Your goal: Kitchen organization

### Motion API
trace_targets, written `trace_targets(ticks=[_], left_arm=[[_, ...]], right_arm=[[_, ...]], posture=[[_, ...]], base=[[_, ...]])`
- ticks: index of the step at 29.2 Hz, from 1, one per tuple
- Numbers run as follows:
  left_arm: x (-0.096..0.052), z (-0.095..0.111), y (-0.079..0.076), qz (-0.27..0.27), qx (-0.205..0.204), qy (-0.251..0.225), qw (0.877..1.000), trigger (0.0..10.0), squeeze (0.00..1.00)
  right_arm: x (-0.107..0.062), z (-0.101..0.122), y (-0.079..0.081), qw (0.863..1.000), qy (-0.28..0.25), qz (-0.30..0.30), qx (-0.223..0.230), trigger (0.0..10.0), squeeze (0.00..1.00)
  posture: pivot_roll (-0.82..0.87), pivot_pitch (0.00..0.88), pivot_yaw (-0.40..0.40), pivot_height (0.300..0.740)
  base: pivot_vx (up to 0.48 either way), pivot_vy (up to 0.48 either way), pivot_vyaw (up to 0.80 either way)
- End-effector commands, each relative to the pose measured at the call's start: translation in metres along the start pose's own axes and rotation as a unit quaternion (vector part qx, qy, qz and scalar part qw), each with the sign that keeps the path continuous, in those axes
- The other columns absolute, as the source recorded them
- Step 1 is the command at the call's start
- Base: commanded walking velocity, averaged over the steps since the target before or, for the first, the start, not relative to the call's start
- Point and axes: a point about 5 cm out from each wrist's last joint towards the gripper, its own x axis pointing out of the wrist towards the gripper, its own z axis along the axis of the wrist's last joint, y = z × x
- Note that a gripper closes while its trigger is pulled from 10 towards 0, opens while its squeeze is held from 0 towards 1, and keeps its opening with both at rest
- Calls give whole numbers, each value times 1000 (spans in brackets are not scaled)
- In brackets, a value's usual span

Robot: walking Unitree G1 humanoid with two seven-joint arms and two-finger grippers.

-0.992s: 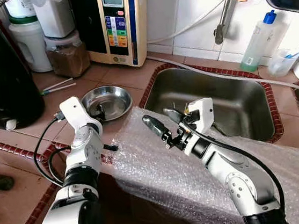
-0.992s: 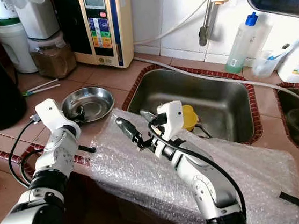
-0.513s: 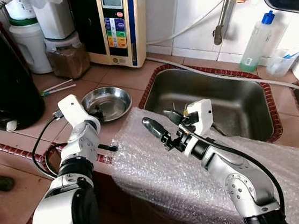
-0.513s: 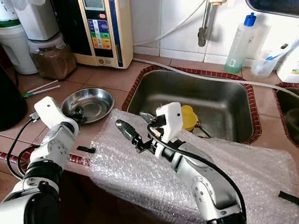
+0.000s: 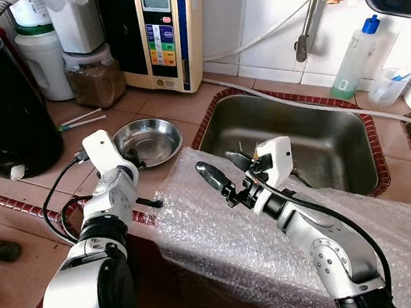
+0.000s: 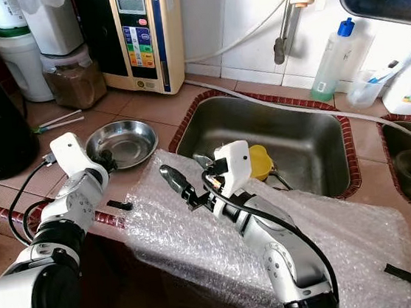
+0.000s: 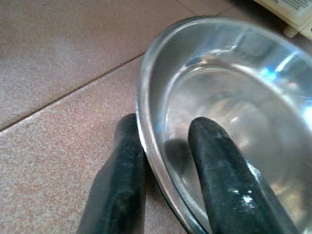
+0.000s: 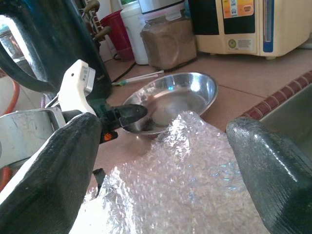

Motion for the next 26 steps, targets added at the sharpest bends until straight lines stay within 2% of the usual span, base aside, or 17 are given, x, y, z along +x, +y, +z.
trace_targets(ticks=[1, 5, 8, 13, 16, 20, 23, 26], left_arm=[[0, -7, -1, -2, 9, 15, 1000, 0, 0], [0, -6, 2, -2, 18, 6, 1000, 0, 0], [-1, -3, 2, -13, 2, -16, 1000, 0, 0], [-2, -2, 5, -12, 8, -25, 1000, 0, 0], [-3, -1, 7, -11, 23, -47, 999, 0, 0], [-4, 0, 7, -14, 20, -65, 998, 0, 0], [-6, 8, 11, -10, 14, -99, 995, 0, 0], [-10, 22, 10, -18, -29, -158, 987, 0, 0]], right_arm=[[0, 3, -2, 1000, -3, -1, -8, 10000, 1000], [0, 3, -2, 1000, -2, 2, -7, 10000, 1000], [0, 2, -1, 1000, 2, 8, -5, 10000, 1000], [-1, 0, 0, 1000, 9, 17, -5, 10000, 1000], [-1, 0, -2, 1000, 11, 14, -9, 10000, 1000], [1, 0, -2, 1000, 11, 16, -11, 10000, 1000], [2, 0, -3, 1000, 12, 16, -12, 10000, 1000], [3, -1, -5, 1000, 13, 13, -14, 10000, 1000]], posture=[[26, 0, -6, 740], [29, 0, -8, 740], [32, 0, -11, 740], [32, 0, -15, 740], [34, 0, -19, 740], [40, 0, -23, 740], [41, 0, -25, 740], [48, 0, -32, 740]], base=[[0, 0, 0], [0, 0, 0], [0, 0, 0], [0, 0, 0], [0, 0, 0], [0, 0, 0], [0, 0, 0], [0, 0, 0]])
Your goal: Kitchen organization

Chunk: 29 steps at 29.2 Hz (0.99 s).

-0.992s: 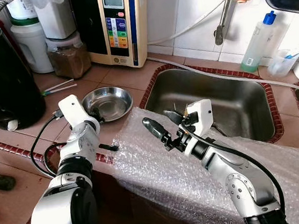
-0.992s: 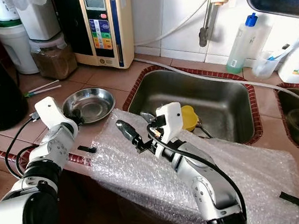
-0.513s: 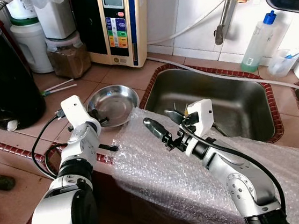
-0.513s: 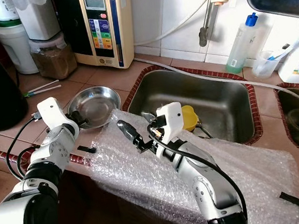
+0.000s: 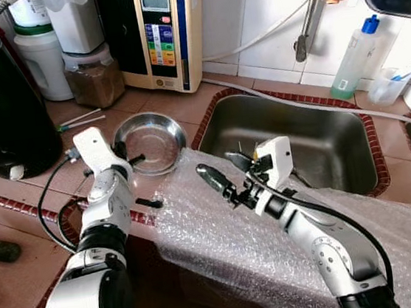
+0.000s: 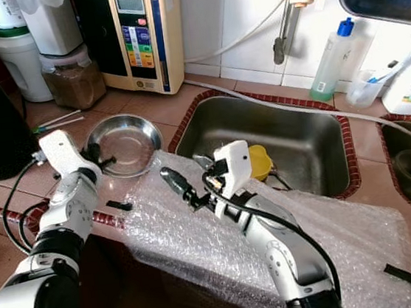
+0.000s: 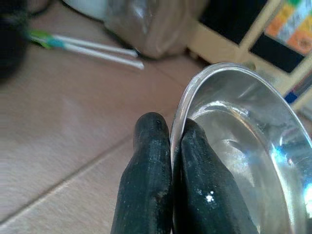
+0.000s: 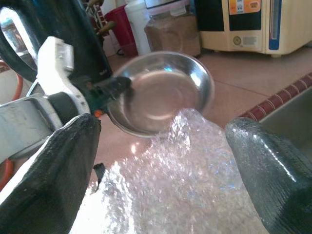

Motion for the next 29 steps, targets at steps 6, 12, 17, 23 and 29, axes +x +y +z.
trace_targets(ticks=[6, 12, 17, 23, 29], left_arm=[[-2, 12, -5, -22, -41, -53, 998, 0, 0], [-7, 24, -24, -85, -79, -111, 987, 0, 0], [-13, 28, -44, -147, -95, -131, 976, 0, 0], [-23, 26, -68, -200, -103, -140, 964, 0, 0], [-35, 20, -86, -248, -114, -139, 952, 0, 0]], right_arm=[[6, 4, -7, 1000, -2, -14, -15, 10000, 1000], [8, 8, -14, 999, -17, -38, -25, 10000, 1000], [9, 14, -22, 996, -40, -73, -20, 10000, 1000], [10, 29, -30, 991, -76, -106, -11, 10000, 47], [9, 41, -43, 983, -111, -149, 15, 10000, 0]], posture=[[56, 0, -38, 740], [60, 0, -41, 740], [59, 0, -41, 740], [54, 0, -40, 740], [52, 0, -41, 740]], base=[[0, 0, 0], [0, 0, 0], [0, 0, 0], [0, 0, 0], [0, 0, 0]])
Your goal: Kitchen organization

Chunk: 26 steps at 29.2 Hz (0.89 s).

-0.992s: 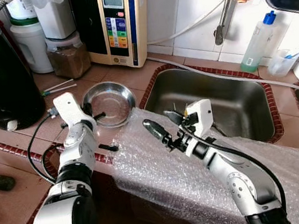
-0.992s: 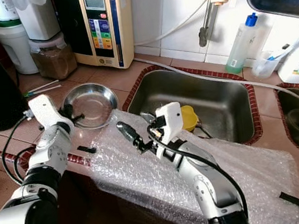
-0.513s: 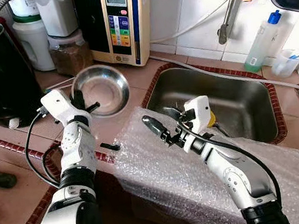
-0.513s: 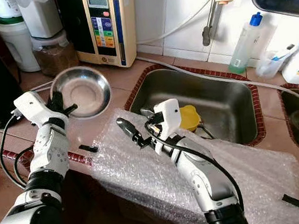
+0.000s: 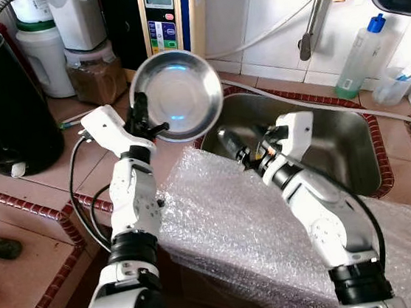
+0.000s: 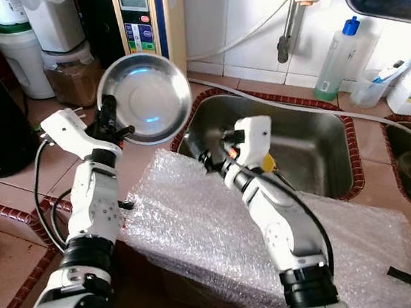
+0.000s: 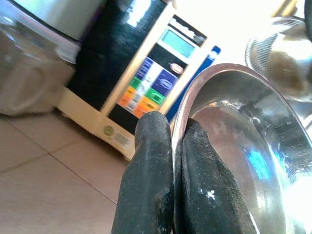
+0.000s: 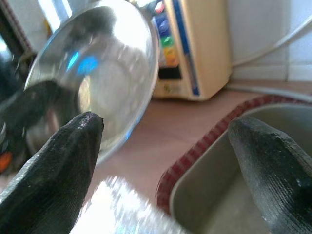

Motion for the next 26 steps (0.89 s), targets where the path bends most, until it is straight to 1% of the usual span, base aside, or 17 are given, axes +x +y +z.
trace_targets(ticks=[1, 2, 4, 5, 6, 10, 11, 13, 14, 18, 20, 23, 24, 26], left_arm=[[0, 1, -16, -40, -2, -4, 999, 0, 0], [-1, -1, -21, -51, -4, -3, 999, 0, 0], [-2, -2, -23, -55, -4, -2, 998, 0, 0], [-3, -4, -26, -60, -7, 0, 998, 0, 0], [-3, -4, -26, -60, -7, 0, 998, 0, 0], [-5, -7, -33, -77, -10, 6, 997, 0, 0], [-7, -8, -35, -83, -13, 8, 996, 0, 0], [-7, -8, -36, -86, -14, 9, 996, 0, 0], [-8, -9, -39, -94, -17, 11, 995, 0, 0], [-12, -11, -46, -114, -16, 16, 993, 0, 0], [-13, -11, -50, -128, -22, 17, 991, 0, 0], [-13, -11, -53, -138, -23, 17, 990, 0, 0], [-14, -10, -56, -148, -26, 15, 988, 0, 0], [-15, -10, -58, -155, -28, 15, 987, 0, 0]], right_arm=[[1, 4, -9, 999, -12, -29, 16, 10000, 0], [2, 5, -12, 999, -14, -38, 12, 10000, 0], [2, 5, -13, 999, -15, -43, 10, 10000, 0], [3, 5, -12, 999, -16, -42, 22, 10000, 0], [3, 5, -12, 999, -16, -42, 22, 10000, 0], [3, 3, -12, 999, -11, -40, 12, 10000, 0], [3, 2, -14, 999, -11, -46, 13, 2314, 0], [2, 2, -15, 999, -12, -49, 17, 2314, 0], [2, 2, -16, 998, -14, -52, 25, 0, 0], [4, 2, -17, 998, -15, -54, 25, 0, 0], [7, 1, -19, 997, -11, -71, 19, 0, 0], [8, -1, -22, 996, -2, -87, 19, 0, 0], [9, -1, -26, 994, -4, -100, 46, 0, 0], [9, -2, -27, 993, -5, -102, 57, 0, 0]], posture=[[52, 0, -42, 740], [53, 0, -42, 740], [53, 0, -42, 740], [53, 0, -43, 740], [53, 0, -43, 740], [50, 0, -41, 740], [51, 0, -42, 740], [51, 0, -42, 740], [50, 0, -41, 740], [49, 0, -39, 740], [51, 0, -38, 740], [55, 0, -39, 740], [58, 0, -41, 740], [64, 0, -42, 740]], base=[[0, 0, 0], [0, 0, 0], [0, 0, 0], [0, 0, 0], [0, 0, 0], [0, 0, 0], [0, 0, 0], [0, 0, 0], [0, 0, 0], [0, 0, 0], [0, 0, 0], [0, 0, 0], [0, 0, 0], [0, 0, 0]])
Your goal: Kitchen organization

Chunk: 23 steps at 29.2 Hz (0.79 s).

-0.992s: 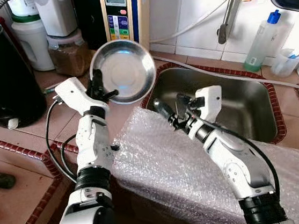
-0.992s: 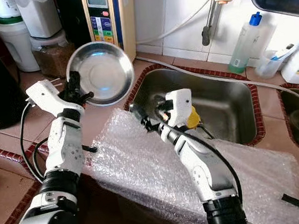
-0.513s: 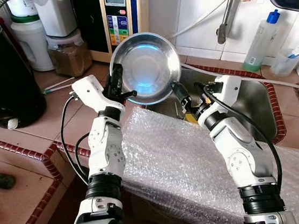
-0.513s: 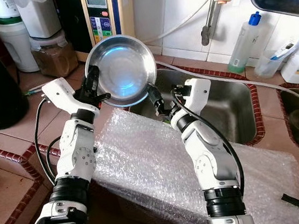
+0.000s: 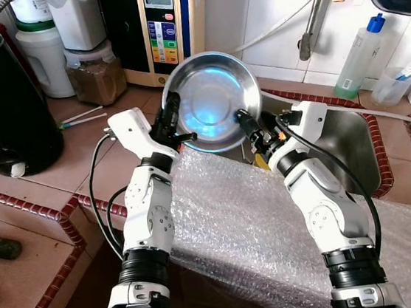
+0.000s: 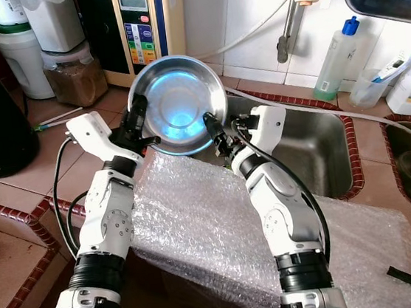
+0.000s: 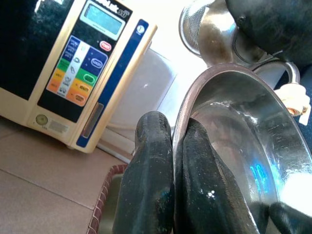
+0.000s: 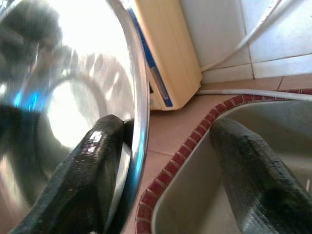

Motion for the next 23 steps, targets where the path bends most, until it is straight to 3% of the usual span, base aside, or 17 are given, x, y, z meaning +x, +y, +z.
trace_targets(ticks=[1, 9, 23], left_arm=[[4, 2, -24, -50, -25, -18, 998, 0, 0], [1, 2, -22, -51, -25, -13, 998, 0, 0], [2, 5, -20, -52, -14, -9, 999, 0, 0]], right_arm=[[-2, -3, -13, 999, 12, -37, 8, 0, 0], [1, -5, -16, 998, 16, -48, 31, 0, 0], [1, -18, -23, 995, 48, -76, 34, 0, 0]], posture=[[64, 0, -42, 740], [70, 0, -40, 740], [78, 0, -25, 740]], base=[[0, 0, 0], [0, 0, 0], [0, 0, 0]])
